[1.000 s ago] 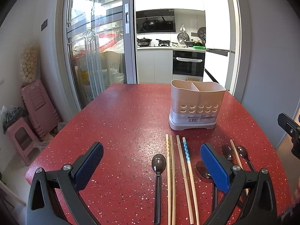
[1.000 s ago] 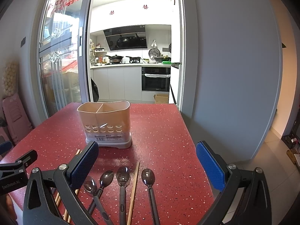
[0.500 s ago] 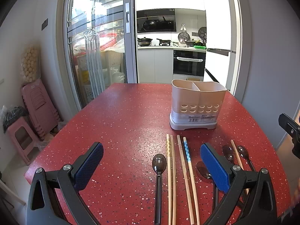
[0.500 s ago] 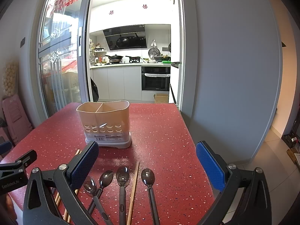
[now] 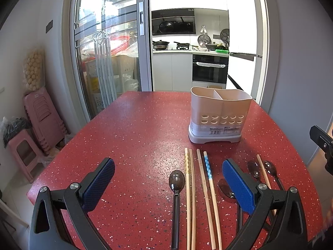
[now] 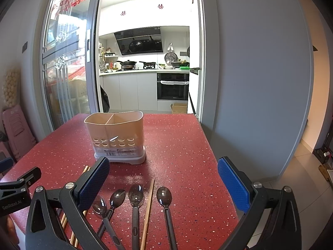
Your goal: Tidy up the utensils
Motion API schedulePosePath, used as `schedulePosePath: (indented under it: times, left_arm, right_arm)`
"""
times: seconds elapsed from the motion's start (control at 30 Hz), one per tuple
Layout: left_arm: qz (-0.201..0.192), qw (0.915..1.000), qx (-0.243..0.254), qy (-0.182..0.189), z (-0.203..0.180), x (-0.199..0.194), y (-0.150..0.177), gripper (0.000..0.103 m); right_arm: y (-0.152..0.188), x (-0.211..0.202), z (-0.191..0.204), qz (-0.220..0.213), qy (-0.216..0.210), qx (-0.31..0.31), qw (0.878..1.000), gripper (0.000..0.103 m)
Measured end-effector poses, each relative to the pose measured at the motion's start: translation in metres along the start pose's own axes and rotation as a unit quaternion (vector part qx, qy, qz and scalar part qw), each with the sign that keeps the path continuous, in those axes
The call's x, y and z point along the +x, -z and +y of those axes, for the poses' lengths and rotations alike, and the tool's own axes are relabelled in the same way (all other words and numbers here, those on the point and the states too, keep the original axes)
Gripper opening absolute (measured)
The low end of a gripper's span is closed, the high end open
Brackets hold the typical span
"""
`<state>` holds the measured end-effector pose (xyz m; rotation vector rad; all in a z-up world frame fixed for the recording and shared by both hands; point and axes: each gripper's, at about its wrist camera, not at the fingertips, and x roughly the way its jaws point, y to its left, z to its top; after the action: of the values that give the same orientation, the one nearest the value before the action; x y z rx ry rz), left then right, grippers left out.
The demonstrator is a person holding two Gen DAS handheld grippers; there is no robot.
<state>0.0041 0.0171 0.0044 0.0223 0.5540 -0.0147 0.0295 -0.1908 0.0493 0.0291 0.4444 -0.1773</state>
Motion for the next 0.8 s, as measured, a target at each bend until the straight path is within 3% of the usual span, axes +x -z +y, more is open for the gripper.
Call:
schedulePosePath:
  times: [0.8]
  left_arm:
    - [0.002,1.0000,0.004,0.000,-0.0035,0.0039,0.0032,0.103]
  right_arm:
    - [0.0004,0.0002,0.0000,0.002,0.000,0.000,1.000,0.103]
